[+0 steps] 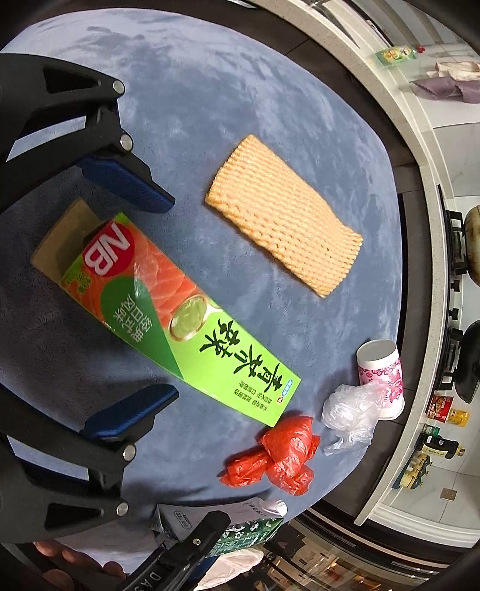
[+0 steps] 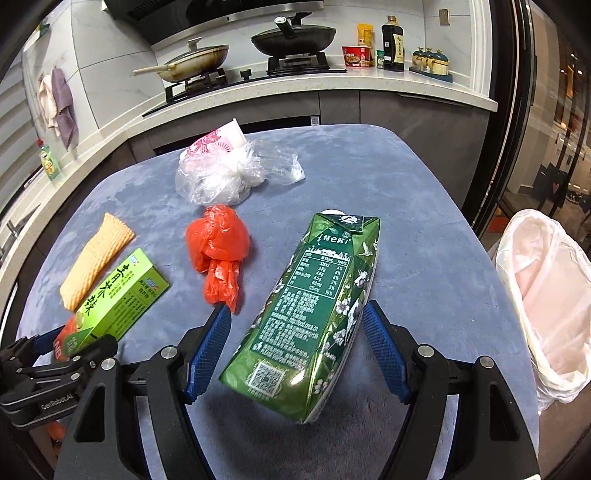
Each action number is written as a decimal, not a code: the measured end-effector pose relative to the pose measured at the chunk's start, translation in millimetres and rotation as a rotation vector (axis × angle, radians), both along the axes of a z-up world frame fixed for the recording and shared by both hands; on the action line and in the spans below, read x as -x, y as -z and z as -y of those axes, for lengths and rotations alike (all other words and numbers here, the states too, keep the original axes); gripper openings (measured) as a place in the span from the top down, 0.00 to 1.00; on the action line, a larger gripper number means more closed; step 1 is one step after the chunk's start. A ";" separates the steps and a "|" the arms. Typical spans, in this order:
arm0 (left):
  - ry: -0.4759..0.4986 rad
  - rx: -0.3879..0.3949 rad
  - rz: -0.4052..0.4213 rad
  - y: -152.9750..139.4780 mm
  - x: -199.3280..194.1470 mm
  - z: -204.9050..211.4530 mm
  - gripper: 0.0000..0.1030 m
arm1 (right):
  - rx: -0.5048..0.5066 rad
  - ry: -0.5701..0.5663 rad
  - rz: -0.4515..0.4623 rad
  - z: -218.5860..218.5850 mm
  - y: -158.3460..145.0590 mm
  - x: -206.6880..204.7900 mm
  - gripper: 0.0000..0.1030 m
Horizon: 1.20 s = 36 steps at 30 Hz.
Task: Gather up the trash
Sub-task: 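Grasp the green NB wasabi box with the left tool while the right tool grasps the green milk carton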
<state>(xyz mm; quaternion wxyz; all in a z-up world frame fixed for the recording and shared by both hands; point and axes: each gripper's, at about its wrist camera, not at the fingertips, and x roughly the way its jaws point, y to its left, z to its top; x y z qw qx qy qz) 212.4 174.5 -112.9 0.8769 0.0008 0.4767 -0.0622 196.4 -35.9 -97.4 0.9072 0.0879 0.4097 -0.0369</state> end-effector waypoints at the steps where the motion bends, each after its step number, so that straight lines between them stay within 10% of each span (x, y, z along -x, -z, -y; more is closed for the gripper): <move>1: -0.003 -0.001 0.001 0.0 0.1 0.8 0.18 | -0.002 0.005 -0.005 1.8 1.8 -0.8 0.31; 13: 0.023 0.032 -0.022 -7.7 11.6 21.1 0.63 | -0.025 0.002 0.002 18.3 -1.9 12.6 0.49; 30: 0.102 0.059 0.034 -49.3 39.8 80.8 0.64 | -0.058 0.076 0.100 77.5 -35.9 56.9 0.57; 32: 0.120 0.062 0.040 -54.7 42.7 91.1 0.64 | -0.067 0.084 0.104 87.8 -40.5 60.9 1.00; 36: 0.152 0.066 0.049 -62.6 49.3 110.5 0.63 | -0.094 0.076 0.064 103.9 -36.2 63.3 0.99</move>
